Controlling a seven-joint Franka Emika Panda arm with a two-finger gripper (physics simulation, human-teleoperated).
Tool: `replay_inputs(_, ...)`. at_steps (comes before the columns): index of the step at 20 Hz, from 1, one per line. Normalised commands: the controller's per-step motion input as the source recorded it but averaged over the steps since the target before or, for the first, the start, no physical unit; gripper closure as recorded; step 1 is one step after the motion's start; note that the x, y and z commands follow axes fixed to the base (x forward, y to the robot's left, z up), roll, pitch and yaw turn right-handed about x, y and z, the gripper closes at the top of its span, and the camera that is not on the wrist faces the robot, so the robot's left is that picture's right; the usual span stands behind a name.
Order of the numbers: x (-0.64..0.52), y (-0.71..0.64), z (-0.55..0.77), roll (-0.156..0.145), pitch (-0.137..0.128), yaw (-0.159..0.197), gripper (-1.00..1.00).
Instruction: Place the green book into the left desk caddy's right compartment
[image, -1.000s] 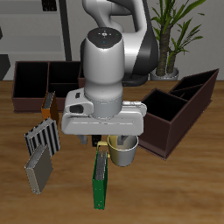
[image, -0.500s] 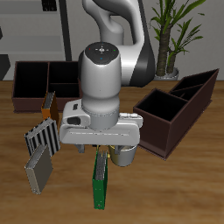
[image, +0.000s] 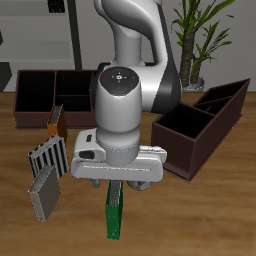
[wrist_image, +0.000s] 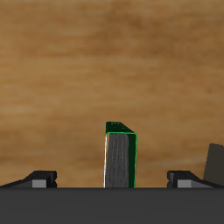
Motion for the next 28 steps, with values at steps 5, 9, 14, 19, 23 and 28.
replay_inputs(5,0.06,0.07,-0.05,0.016,-0.008,-0.008,-1.00)
replay_inputs(9,-0.04,-0.03,-0.14,-0.023,-0.013,-0.002,-1.00)
replay_inputs(14,-0.01,-0.12,-0.42,-0.020,0.043,-0.007,-1.00)
replay_inputs(19,-0.06,-0.06,-0.45,-0.009,0.057,0.004,-1.00)
replay_inputs(23,-0.08,-0.06,-0.41,-0.006,0.047,-0.027,1.00)
replay_inputs(28,-0.11,-0.01,-0.04,0.004,0.010,0.003,1.00)
